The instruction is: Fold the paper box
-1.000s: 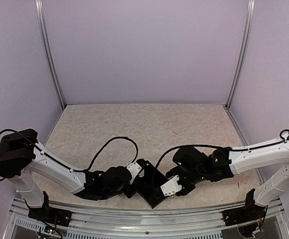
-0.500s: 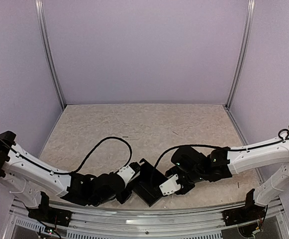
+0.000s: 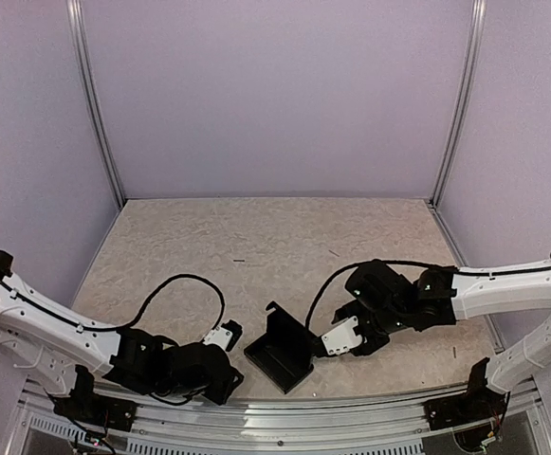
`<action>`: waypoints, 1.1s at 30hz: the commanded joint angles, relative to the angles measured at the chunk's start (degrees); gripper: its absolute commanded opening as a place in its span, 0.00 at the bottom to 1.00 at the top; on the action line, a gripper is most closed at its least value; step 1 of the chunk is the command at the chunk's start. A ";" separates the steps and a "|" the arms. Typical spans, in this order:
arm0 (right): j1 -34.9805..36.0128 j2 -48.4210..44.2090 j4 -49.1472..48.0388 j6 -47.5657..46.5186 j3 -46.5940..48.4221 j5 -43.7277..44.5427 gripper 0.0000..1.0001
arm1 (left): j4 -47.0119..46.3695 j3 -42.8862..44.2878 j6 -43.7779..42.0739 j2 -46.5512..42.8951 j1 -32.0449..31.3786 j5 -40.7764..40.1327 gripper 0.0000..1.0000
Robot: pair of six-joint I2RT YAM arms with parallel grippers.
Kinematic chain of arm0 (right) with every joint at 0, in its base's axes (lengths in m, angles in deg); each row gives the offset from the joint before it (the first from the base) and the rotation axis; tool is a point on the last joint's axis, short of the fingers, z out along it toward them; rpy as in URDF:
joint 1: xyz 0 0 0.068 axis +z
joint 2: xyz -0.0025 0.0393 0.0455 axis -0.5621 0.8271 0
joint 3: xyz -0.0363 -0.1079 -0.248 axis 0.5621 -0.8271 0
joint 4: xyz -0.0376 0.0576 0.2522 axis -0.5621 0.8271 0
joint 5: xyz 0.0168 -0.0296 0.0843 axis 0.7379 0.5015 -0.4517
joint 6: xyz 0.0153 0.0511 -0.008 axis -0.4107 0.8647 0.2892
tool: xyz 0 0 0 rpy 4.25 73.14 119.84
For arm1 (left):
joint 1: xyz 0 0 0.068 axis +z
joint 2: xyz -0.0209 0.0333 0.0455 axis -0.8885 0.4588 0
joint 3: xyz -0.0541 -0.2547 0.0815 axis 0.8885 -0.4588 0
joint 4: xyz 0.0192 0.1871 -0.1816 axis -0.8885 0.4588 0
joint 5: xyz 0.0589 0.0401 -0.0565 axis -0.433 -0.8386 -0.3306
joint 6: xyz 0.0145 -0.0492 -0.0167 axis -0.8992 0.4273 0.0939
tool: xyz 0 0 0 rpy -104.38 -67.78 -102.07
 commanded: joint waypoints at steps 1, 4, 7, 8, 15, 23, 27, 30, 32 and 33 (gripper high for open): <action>-3.45 -0.63 2.21 1.48 5.55 -3.72 0.45 | -2.44 -2.53 5.86 0.54 2.84 5.67 0.28; -3.56 2.58 2.57 2.23 9.90 -5.21 0.36 | -6.10 -2.62 3.07 3.52 5.95 11.10 0.26; -3.28 6.18 4.90 2.96 14.13 -9.85 0.33 | -8.36 -0.44 -0.47 6.75 7.49 14.18 0.25; -2.92 7.10 5.72 3.02 15.10 -11.00 0.33 | -8.84 0.42 -1.49 8.48 8.08 15.47 0.25; 0.25 10.26 10.35 3.04 17.45 -13.55 0.33 | -11.98 5.13 -6.74 14.33 11.09 17.60 0.25; 2.57 13.30 9.62 5.72 18.17 -15.41 0.34 | -16.45 6.37 -10.02 15.70 14.91 17.68 0.25; 3.18 15.25 8.75 6.33 17.86 -14.79 0.34 | -18.56 6.61 -11.05 16.23 15.79 18.42 0.26; 3.15 15.29 7.67 6.74 16.85 -12.54 0.35 | -19.49 6.98 -11.91 16.69 15.79 18.28 0.26; 3.11 14.47 7.00 6.96 16.35 -12.45 0.35 | -20.56 6.93 -12.49 16.82 16.19 18.60 0.26; 3.09 14.44 7.26 7.25 16.90 -12.78 0.35 | -20.99 7.09 -12.72 17.02 16.49 18.97 0.26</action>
